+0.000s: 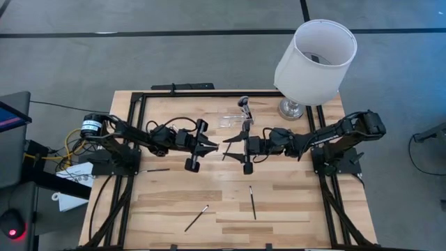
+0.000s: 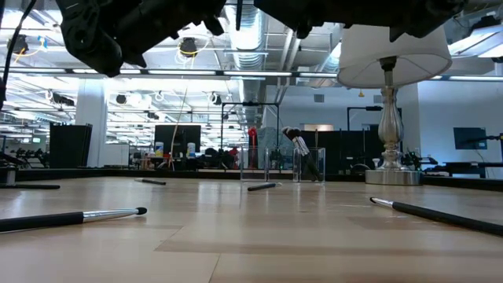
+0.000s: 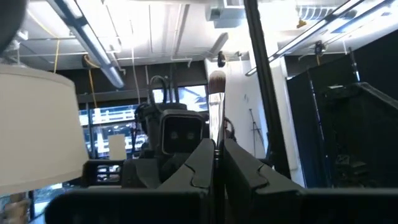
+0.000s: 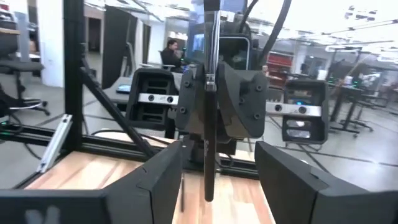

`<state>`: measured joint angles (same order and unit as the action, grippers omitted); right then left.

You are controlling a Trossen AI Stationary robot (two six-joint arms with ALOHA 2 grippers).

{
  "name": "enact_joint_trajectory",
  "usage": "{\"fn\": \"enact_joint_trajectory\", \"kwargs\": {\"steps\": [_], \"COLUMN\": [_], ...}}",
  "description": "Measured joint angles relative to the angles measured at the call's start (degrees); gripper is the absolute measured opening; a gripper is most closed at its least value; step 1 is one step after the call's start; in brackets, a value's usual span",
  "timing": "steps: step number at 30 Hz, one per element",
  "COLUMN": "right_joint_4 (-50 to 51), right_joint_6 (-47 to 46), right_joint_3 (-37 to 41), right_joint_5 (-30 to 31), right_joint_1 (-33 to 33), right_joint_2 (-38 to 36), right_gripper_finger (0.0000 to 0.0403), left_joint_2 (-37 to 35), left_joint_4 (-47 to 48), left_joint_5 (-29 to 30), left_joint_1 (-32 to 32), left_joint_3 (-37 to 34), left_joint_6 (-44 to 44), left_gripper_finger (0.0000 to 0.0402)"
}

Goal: Put items in baskets/containers
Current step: Put the silver eyeshadow brush into the transparent organizer

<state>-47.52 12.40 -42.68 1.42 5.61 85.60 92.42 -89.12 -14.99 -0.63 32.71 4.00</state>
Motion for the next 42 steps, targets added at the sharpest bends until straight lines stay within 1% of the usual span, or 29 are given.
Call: {"fn": "enact_joint_trajectory", "kwargs": {"steps": [4,7,13,17,31,42], "right_joint_4": [-0.12,-1.97,-12.9,-16.95,-19.91,-20.07], "right_joint_6": [-0.41,-0.43,-0.16,-1.6,-2.52,-5.04], "right_joint_3": [0.0,0.0,0.02,0.02,0.01,-0.72], "right_joint_5": [-0.49,-1.92,-1.6,-1.51,-2.98,-3.14], "right_joint_1": [0.0,-0.02,-0.51,-1.66,-1.51,-1.53], "right_joint_2": [0.01,1.49,8.03,10.28,10.4,10.38], "right_gripper_finger": [0.0177,0.0171,0.0171,0.0173,0.0168,0.0163], "left_joint_2": [0.0,0.0,0.0,0.0,-0.02,-0.02], "left_joint_4": [0.02,0.06,0.13,0.22,1.18,1.33], "left_joint_5": [-0.04,-0.04,-0.04,0.05,-0.04,0.44], "left_joint_1": [-1.09,-1.23,-1.23,-1.17,-1.21,-1.21], "left_joint_3": [0.32,0.35,0.35,0.35,0.35,0.35], "left_joint_6": [0.28,0.58,0.64,0.71,0.66,0.68], "left_gripper_finger": [0.0021,0.0021,0.0021,0.0021,0.0021,0.0021]}}
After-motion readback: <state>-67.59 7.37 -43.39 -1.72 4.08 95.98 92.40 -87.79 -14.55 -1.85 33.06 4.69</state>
